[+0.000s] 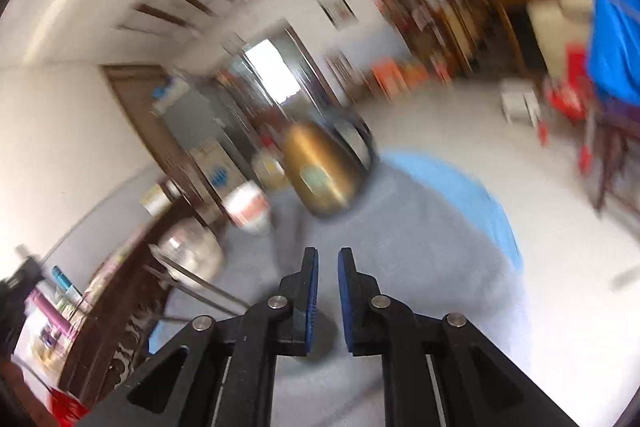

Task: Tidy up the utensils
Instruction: 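Carry the chopstick upright with the left gripper toward the grey holder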

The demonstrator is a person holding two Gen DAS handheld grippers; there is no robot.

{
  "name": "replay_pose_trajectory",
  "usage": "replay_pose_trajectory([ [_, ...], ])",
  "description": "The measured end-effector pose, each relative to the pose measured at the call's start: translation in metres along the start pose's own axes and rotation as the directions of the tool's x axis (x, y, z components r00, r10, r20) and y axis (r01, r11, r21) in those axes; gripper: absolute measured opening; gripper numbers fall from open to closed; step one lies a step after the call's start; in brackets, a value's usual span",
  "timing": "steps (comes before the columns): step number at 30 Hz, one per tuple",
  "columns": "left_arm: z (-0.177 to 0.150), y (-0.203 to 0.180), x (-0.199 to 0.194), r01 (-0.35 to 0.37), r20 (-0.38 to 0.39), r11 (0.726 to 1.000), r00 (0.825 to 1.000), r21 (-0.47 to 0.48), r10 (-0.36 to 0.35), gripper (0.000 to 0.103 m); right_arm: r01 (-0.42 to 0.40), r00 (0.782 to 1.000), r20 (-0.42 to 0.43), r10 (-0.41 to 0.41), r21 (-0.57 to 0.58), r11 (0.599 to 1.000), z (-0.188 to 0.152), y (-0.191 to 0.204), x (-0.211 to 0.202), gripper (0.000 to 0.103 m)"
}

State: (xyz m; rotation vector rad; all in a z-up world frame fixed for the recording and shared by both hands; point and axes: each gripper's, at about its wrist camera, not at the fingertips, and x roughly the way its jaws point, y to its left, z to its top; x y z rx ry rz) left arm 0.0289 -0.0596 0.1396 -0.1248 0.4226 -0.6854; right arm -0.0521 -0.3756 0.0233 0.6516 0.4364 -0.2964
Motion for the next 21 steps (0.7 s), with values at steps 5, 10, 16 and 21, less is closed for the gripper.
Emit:
replay_pose_trajectory([
  [5,-0.012,0.006,0.006,0.001,-0.039,1.0,0.999,-0.013,-0.002,0.006,0.102,0.969,-0.237,-0.063,0.153,0.983,-0.015,-0.052,0.052,0.02],
  [10,-0.022,0.019,0.007,-0.03,-0.058,0.999,0.998,-0.029,0.029,0.006,0.163,0.932,-0.355,-0.07,0.239,0.957,-0.03,-0.078,0.088,0.02],
  [16,-0.029,0.041,0.004,-0.052,-0.067,0.997,0.997,-0.063,0.048,0.006,0.245,0.901,-0.414,-0.128,0.243,0.938,-0.045,-0.084,0.116,0.02],
  [21,-0.034,0.055,0.003,-0.058,-0.072,0.995,0.996,-0.081,0.052,0.006,0.308,0.879,-0.44,-0.186,0.225,0.924,-0.049,-0.08,0.137,0.02],
])
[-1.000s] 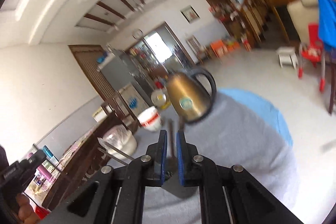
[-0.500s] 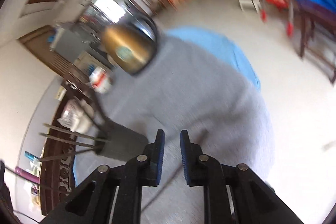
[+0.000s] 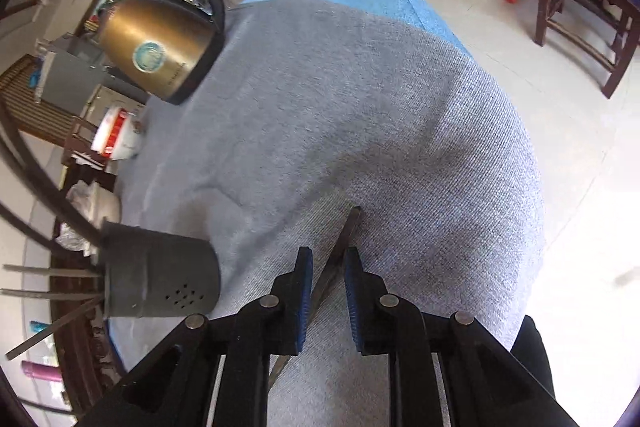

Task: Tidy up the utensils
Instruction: 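Carry the chopstick upright with the left gripper toward the grey holder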

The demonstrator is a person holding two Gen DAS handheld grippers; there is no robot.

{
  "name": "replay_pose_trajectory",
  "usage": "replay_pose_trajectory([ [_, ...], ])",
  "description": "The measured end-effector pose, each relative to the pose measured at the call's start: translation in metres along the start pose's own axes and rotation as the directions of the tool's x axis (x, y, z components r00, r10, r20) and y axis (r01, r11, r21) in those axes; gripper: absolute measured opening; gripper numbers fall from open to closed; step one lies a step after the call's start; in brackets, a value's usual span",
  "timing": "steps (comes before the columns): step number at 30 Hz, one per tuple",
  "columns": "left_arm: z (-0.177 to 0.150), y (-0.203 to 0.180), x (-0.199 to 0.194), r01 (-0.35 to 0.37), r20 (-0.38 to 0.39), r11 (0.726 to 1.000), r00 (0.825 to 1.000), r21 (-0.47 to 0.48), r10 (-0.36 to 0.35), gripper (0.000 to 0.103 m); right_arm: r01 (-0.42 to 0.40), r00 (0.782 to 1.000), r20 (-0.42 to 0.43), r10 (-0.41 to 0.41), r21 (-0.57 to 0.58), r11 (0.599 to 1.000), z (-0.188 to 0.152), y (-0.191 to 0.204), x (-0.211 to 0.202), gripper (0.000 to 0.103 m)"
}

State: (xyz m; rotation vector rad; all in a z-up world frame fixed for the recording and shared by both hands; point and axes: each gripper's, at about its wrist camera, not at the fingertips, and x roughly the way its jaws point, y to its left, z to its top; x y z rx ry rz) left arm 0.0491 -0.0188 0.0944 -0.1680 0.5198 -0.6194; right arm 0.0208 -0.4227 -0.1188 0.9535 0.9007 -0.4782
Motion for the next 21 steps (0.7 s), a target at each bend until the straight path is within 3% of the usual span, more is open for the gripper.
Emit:
replay_pose_trajectory([
  [8,-0.005,0.015,-0.001,-0.011,-0.009,1.0,1.0,-0.025,0.011,0.006,0.081,0.996,0.036,-0.08,-0.045,0.996,0.006,0.032,0.026,0.023],
  [12,-0.004,0.014,-0.004,-0.015,-0.005,0.999,1.0,-0.029,0.015,0.006,0.15,0.987,0.077,-0.141,-0.119,0.982,0.002,0.046,0.028,0.014],
  [21,0.003,0.007,-0.01,-0.013,0.003,1.0,1.0,-0.017,0.013,0.006,-0.023,0.99,0.133,0.04,-0.125,0.992,-0.005,0.035,-0.001,0.008],
])
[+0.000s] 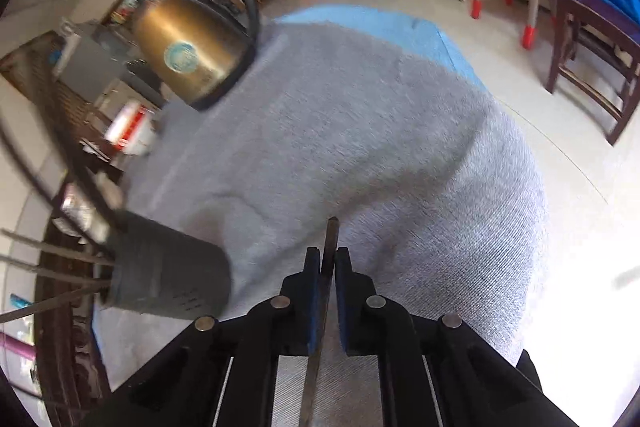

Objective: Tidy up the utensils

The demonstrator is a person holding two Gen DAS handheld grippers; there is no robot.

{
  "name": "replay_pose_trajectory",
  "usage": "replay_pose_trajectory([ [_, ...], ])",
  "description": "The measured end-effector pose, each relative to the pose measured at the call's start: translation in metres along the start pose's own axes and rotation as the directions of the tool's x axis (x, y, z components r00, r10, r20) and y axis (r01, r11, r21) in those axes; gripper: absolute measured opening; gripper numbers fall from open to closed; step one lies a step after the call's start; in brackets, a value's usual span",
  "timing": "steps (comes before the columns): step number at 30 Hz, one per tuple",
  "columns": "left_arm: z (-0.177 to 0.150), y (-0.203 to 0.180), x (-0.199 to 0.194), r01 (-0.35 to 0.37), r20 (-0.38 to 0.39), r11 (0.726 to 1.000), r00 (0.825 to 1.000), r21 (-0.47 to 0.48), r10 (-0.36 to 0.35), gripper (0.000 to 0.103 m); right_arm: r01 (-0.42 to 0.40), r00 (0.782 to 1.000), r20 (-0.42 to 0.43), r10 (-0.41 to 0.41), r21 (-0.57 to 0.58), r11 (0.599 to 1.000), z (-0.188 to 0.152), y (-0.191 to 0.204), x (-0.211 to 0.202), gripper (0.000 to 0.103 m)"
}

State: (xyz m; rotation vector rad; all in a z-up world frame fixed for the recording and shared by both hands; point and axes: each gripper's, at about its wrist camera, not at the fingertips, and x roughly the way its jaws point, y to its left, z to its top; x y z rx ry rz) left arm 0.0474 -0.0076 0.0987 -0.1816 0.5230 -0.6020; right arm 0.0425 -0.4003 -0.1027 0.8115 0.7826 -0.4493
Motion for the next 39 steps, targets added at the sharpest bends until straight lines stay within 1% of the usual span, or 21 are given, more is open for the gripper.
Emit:
replay_pose_trajectory([
  [2,0.001,-0.002,0.0,0.005,0.001,1.0,1.0,0.004,-0.005,0.006,-0.053,0.998,0.04,0.053,-0.002,0.999,0.0,0.0,-0.017,0.007],
  [5,0.005,-0.009,-0.001,0.01,0.003,1.0,1.0,0.014,-0.01,0.006,-0.12,0.988,0.095,0.12,-0.002,0.993,0.001,0.002,-0.038,0.007],
  [8,0.009,-0.016,0.0,0.019,0.001,1.0,1.0,0.024,-0.019,0.006,-0.189,0.969,0.159,0.188,-0.007,0.982,0.003,0.004,-0.06,0.007],
  [13,0.019,-0.026,0.002,0.043,0.005,0.999,0.999,0.028,-0.043,0.006,-0.28,0.915,0.287,0.283,-0.051,0.959,0.003,0.011,-0.101,0.007],
  [15,0.025,-0.032,0.003,0.054,0.017,0.998,0.998,0.032,-0.054,0.006,-0.307,0.886,0.342,0.314,-0.076,0.949,0.003,0.017,-0.119,0.007],
  [16,0.028,-0.035,0.004,0.061,0.024,0.998,0.998,0.034,-0.062,0.006,-0.318,0.866,0.376,0.329,-0.093,0.944,0.002,0.02,-0.129,0.007],
  [18,0.034,-0.041,0.004,0.068,0.039,0.997,0.997,0.045,-0.07,0.006,-0.324,0.839,0.422,0.344,-0.12,0.938,0.002,0.026,-0.144,0.007],
  [22,0.05,-0.056,0.004,0.089,0.066,0.994,0.993,0.068,-0.094,0.006,-0.334,0.791,0.48,0.378,-0.178,0.926,0.005,0.047,-0.168,0.007],
  [25,0.062,-0.069,0.005,0.087,0.101,0.992,0.99,0.095,-0.096,0.006,-0.34,0.767,0.502,0.399,-0.209,0.917,0.007,0.059,-0.181,0.007],
  [26,0.064,-0.071,0.007,0.087,0.105,0.991,0.99,0.098,-0.097,0.006,-0.343,0.764,0.502,0.405,-0.215,0.914,0.008,0.061,-0.183,0.007],
  [28,0.068,-0.077,0.011,0.088,0.104,0.991,0.99,0.103,-0.099,0.006,-0.323,0.77,0.504,0.392,-0.222,0.92,0.009,0.065,-0.184,0.007],
  [29,0.068,-0.078,0.014,0.091,0.098,0.991,0.99,0.099,-0.101,0.006,-0.313,0.776,0.501,0.382,-0.22,0.924,0.011,0.065,-0.183,0.006],
  [31,0.065,-0.079,0.015,0.104,0.089,0.99,0.99,0.095,-0.112,0.006,-0.297,0.802,0.482,0.352,-0.189,0.936,0.017,0.055,-0.177,0.007],
  [32,0.062,-0.079,0.015,0.104,0.086,0.99,0.99,0.1,-0.113,0.006,-0.28,0.832,0.456,0.315,-0.146,0.949,0.023,0.047,-0.168,0.008],
  [33,0.059,-0.079,0.014,0.102,0.081,0.989,0.991,0.104,-0.111,0.006,-0.248,0.871,0.412,0.266,-0.098,0.964,0.031,0.038,-0.156,0.008],
  [34,0.057,-0.079,0.014,0.103,0.075,0.989,0.991,0.107,-0.112,0.006,-0.22,0.896,0.381,0.231,-0.071,0.973,0.036,0.032,-0.146,0.011],
  [35,0.054,-0.078,0.014,0.108,0.066,0.988,0.991,0.106,-0.115,0.006,-0.173,0.928,0.329,0.175,-0.036,0.984,0.044,0.022,-0.13,0.018],
  [36,0.051,-0.076,0.014,0.111,0.059,0.988,0.991,0.104,-0.118,0.006,-0.132,0.95,0.285,0.129,-0.012,0.991,0.049,0.014,-0.116,0.025],
  [37,0.049,-0.073,0.013,0.109,0.055,0.989,0.992,0.102,-0.115,0.006,-0.095,0.967,0.238,0.088,0.014,0.995,0.055,0.005,-0.102,0.04],
  [38,0.047,-0.071,0.013,0.106,0.049,0.99,0.993,0.097,-0.111,0.006,-0.066,0.98,0.193,0.056,0.049,0.997,0.061,-0.007,-0.086,0.064],
  [39,0.045,-0.069,0.012,0.107,0.044,0.99,0.993,0.091,-0.111,0.006,-0.049,0.986,0.164,0.036,0.073,0.996,0.065,-0.017,-0.072,0.068],
])
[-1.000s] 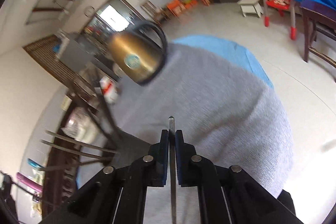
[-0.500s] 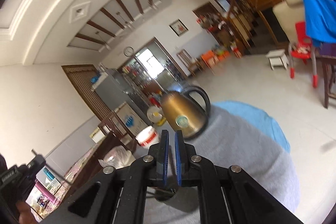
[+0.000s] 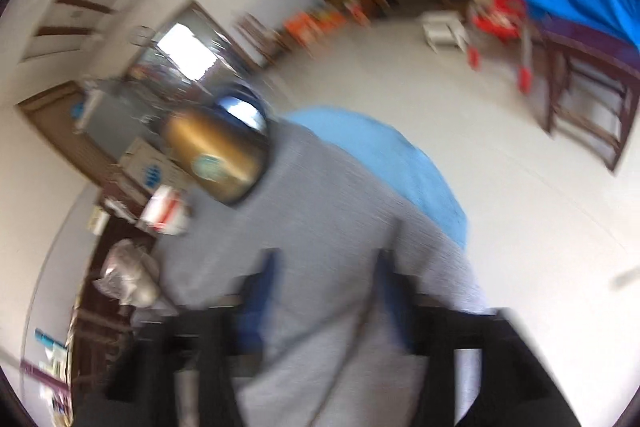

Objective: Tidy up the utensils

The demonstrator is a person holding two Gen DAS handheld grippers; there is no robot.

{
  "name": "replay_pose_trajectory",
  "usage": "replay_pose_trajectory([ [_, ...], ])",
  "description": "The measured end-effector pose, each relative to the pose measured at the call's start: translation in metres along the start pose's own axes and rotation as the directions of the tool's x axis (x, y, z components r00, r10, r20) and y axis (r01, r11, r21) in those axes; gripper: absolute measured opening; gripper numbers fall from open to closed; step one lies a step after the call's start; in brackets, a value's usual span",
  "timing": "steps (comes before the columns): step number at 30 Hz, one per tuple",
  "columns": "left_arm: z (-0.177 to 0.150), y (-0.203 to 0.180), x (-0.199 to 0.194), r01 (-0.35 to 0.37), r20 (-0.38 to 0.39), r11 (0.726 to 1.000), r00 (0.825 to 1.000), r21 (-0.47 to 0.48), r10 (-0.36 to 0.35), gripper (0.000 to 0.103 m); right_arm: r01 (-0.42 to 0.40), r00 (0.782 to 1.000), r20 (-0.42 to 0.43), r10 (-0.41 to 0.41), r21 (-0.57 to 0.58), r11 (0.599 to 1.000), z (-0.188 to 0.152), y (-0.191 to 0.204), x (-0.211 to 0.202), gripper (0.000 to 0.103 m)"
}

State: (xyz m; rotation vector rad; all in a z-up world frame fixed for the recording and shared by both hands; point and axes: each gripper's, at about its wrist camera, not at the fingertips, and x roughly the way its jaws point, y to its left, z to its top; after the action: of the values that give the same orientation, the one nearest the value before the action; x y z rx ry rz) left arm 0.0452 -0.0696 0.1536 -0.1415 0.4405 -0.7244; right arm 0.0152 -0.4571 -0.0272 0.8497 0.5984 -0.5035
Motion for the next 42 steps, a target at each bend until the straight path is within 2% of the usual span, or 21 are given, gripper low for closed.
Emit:
replay_pose_trajectory([
  [3,-0.006,0.006,-0.004,-0.003,-0.008,1.0,1.0,-0.007,0.003,0.006,0.08,0.996,-0.048,-0.081,-0.007,0.997,0.005,-0.017,0.029,0.064],
  [5,-0.009,0.01,-0.008,-0.022,-0.01,1.0,1.0,-0.005,0.022,0.006,0.119,0.986,-0.118,-0.121,-0.022,0.993,0.009,-0.022,0.057,0.035],
  [10,-0.011,0.023,-0.013,-0.04,-0.011,0.999,0.999,-0.028,0.04,0.006,0.214,0.964,-0.152,-0.22,-0.055,0.975,0.016,-0.016,0.092,0.035],
  [14,-0.011,0.031,-0.015,-0.051,-0.012,0.998,0.999,-0.042,0.05,0.006,0.296,0.933,-0.185,-0.309,-0.095,0.95,0.016,-0.008,0.116,0.035],
  [16,-0.012,0.033,-0.014,-0.049,-0.015,0.998,0.999,-0.049,0.049,0.006,0.346,0.917,-0.16,-0.365,-0.134,0.929,0.015,0.005,0.124,0.035],
  [18,-0.012,0.035,-0.014,-0.053,-0.015,0.997,0.999,-0.052,0.052,0.006,0.4,0.894,-0.14,-0.425,-0.177,0.899,0.014,0.011,0.135,0.029],
  [19,-0.013,0.035,-0.015,-0.056,-0.015,0.997,0.998,-0.053,0.056,0.006,0.433,0.879,-0.122,-0.461,-0.203,0.878,0.013,0.016,0.138,0.019],
  [21,-0.013,0.037,-0.017,-0.057,-0.016,0.997,0.998,-0.056,0.056,0.006,0.44,0.876,-0.106,-0.471,-0.226,0.869,0.011,0.015,0.144,0.014],
  [23,-0.013,0.036,-0.02,-0.062,-0.012,0.996,0.998,-0.057,0.061,0.006,0.423,0.886,-0.105,-0.451,-0.209,0.881,0.012,0.012,0.14,0.008],
  [26,-0.012,0.037,-0.024,-0.066,-0.007,0.996,0.998,-0.057,0.066,0.006,0.346,0.93,-0.083,-0.359,-0.139,0.928,0.013,0.006,0.119,0.006],
  [29,-0.011,0.037,-0.025,-0.065,-0.002,0.996,0.998,-0.056,0.065,0.006,0.219,0.975,-0.025,-0.222,-0.078,0.973,0.011,0.0,0.085,0.006],
  [32,-0.01,0.033,-0.028,-0.053,0.006,0.997,0.999,-0.054,0.053,0.006,0.092,0.996,0.026,-0.091,-0.042,0.995,0.008,0.0,0.058,0.006],
  [35,-0.009,0.028,-0.03,-0.049,0.016,0.998,0.999,-0.047,0.05,0.006,-0.032,0.994,0.1,0.034,-0.024,0.999,0.003,0.004,0.028,0.006],
  [38,-0.005,0.023,-0.03,-0.036,0.025,0.998,0.999,-0.047,0.038,0.006,-0.129,0.971,0.198,0.136,-0.05,0.99,-0.004,0.015,-0.01,0.006],
  [42,0.005,0.017,-0.028,-0.031,0.055,0.999,0.998,-0.041,0.033,0.006,-0.203,0.932,0.288,0.222,-0.094,0.975,-0.011,0.036,-0.05,0.006],
])
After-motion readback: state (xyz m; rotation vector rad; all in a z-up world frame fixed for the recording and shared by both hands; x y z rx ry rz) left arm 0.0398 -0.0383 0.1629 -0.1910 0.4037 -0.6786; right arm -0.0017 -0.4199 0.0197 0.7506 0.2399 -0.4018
